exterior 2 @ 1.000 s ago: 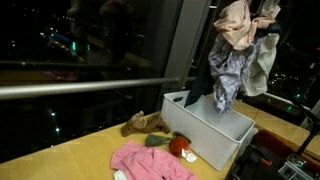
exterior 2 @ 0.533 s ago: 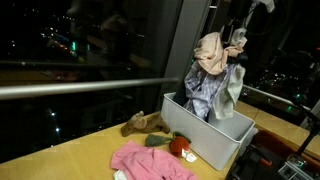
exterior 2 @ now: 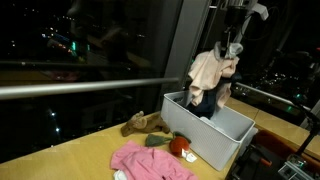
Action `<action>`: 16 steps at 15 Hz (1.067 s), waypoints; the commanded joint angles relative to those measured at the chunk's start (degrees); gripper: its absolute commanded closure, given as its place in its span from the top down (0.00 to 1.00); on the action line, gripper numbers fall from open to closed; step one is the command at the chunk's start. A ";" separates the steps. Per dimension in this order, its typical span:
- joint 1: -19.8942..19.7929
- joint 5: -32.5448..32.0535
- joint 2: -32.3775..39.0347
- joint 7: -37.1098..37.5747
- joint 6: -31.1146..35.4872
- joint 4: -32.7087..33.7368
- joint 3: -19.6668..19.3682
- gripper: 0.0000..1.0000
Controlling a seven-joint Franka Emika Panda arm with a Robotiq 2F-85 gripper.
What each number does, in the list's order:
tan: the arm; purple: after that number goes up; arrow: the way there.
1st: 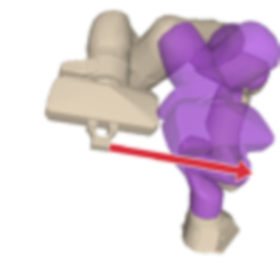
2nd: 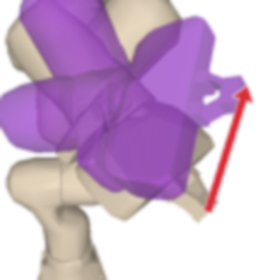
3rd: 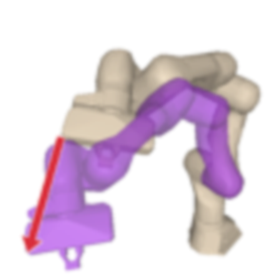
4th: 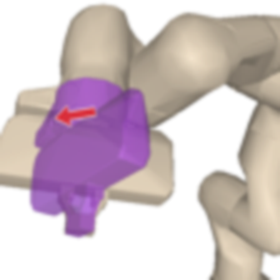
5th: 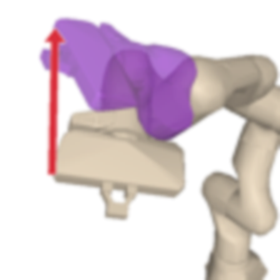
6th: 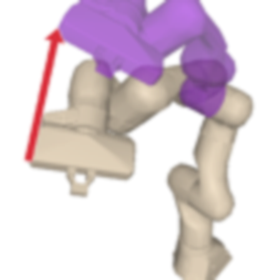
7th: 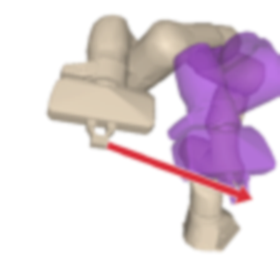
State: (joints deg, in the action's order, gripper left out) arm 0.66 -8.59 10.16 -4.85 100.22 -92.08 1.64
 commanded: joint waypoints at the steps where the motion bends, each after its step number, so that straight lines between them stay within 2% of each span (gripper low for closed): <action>1: 0.11 1.28 0.44 -0.99 0.24 -0.26 -0.03 0.54; 6: 1.70 1.14 1.90 0.23 1.57 -2.36 1.34 0.90; 8: 3.98 0.46 4.19 1.86 4.18 -2.81 3.03 1.00; 12: 9.98 -1.02 11.72 5.78 9.76 -0.65 6.36 1.00; 16: 16.63 -0.99 22.57 8.17 13.70 4.96 8.49 1.00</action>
State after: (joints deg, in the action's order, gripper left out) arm 14.06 -8.84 24.82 1.94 112.44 -93.36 8.97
